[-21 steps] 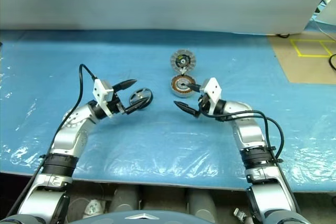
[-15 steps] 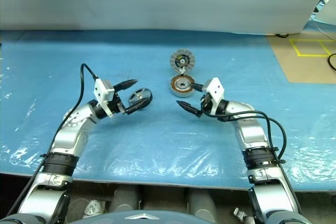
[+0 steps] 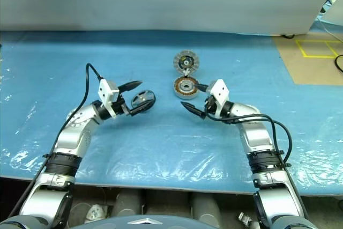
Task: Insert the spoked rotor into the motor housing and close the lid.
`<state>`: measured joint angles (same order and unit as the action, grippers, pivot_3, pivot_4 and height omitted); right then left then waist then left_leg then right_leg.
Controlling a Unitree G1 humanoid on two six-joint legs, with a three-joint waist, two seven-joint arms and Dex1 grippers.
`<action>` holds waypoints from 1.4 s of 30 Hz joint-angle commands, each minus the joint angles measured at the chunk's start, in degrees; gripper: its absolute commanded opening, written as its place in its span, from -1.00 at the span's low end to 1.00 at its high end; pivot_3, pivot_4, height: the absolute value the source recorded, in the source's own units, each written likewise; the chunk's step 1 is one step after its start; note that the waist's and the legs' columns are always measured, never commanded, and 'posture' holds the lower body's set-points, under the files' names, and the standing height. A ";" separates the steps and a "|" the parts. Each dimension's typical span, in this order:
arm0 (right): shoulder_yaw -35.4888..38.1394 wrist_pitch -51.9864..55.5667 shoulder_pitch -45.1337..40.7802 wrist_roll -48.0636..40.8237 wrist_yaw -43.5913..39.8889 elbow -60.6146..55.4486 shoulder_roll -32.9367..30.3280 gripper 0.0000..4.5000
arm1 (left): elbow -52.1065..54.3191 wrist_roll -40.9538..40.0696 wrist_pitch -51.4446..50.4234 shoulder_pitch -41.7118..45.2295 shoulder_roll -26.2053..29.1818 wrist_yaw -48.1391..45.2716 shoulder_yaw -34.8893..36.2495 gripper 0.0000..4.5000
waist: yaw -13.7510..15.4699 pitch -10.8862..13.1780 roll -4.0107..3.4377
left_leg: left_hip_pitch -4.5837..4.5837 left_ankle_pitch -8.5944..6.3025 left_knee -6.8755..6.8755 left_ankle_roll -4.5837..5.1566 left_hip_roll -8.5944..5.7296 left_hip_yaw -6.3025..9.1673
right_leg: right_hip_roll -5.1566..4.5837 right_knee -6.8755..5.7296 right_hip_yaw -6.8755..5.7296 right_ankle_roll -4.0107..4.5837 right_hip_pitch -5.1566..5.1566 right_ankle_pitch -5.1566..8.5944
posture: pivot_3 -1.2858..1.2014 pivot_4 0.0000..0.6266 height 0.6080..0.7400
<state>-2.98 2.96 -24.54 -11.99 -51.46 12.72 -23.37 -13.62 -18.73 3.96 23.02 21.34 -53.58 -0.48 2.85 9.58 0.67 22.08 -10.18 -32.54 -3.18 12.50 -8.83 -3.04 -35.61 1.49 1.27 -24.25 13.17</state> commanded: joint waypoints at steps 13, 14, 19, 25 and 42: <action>-1.27 -2.21 -3.39 0.40 -3.24 1.92 -0.45 1.00 | 3.13 0.93 0.24 -1.39 -0.82 -0.36 -1.59 0.99 | -0.01 0.00 0.00 | 0.00 0.00 -0.02 0.00 0.00 0.00 | 0.00 -0.02 0.00 0.01 0.00 0.00 | 0.03 -0.52 1.00; -1.25 -2.26 -3.81 0.21 -3.98 2.27 -0.67 1.00 | 2.98 1.15 0.49 -1.21 -0.98 -0.24 -1.75 0.99 | -0.02 0.00 0.00 | 0.00 0.00 -0.02 0.01 0.00 0.00 | 0.00 -0.03 0.00 0.01 0.00 0.00 | 0.03 -0.52 1.00; 0.08 -4.07 -5.37 0.77 -2.73 4.51 -0.85 1.00 | 1.64 1.56 1.70 -0.18 -1.35 0.36 -1.38 0.99 | 0.00 0.00 0.00 | 0.00 0.00 -0.05 0.01 0.01 0.00 | 0.00 -0.05 0.00 0.01 0.00 0.01 | 0.03 -0.52 1.00; -0.93 -5.04 -3.99 1.13 -1.51 3.23 -0.43 1.00 | 0.53 1.91 2.29 0.36 -2.05 0.31 -2.09 0.99 | 0.01 0.00 0.00 | 0.00 0.00 -0.05 0.01 0.00 0.00 | 0.00 -0.05 0.00 -0.01 0.00 -0.01 | 0.03 -0.52 1.00; -5.40 2.31 -5.78 7.58 1.69 -1.32 -2.22 1.00 | 0.23 2.50 1.67 0.23 -3.25 0.06 -2.88 0.99 | -0.04 0.00 0.00 | -0.01 0.00 -0.07 0.01 0.00 0.01 | 0.00 -0.06 0.01 -0.08 0.01 -0.05 | 0.03 -0.52 1.00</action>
<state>-8.34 3.97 -28.58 -4.55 -49.85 14.57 -24.74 -14.82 -16.35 5.09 22.54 18.15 -53.46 -3.05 2.82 9.58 0.67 22.07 -10.18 -32.62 -3.18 12.50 -8.82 -3.04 -35.67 1.50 1.19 -24.24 13.12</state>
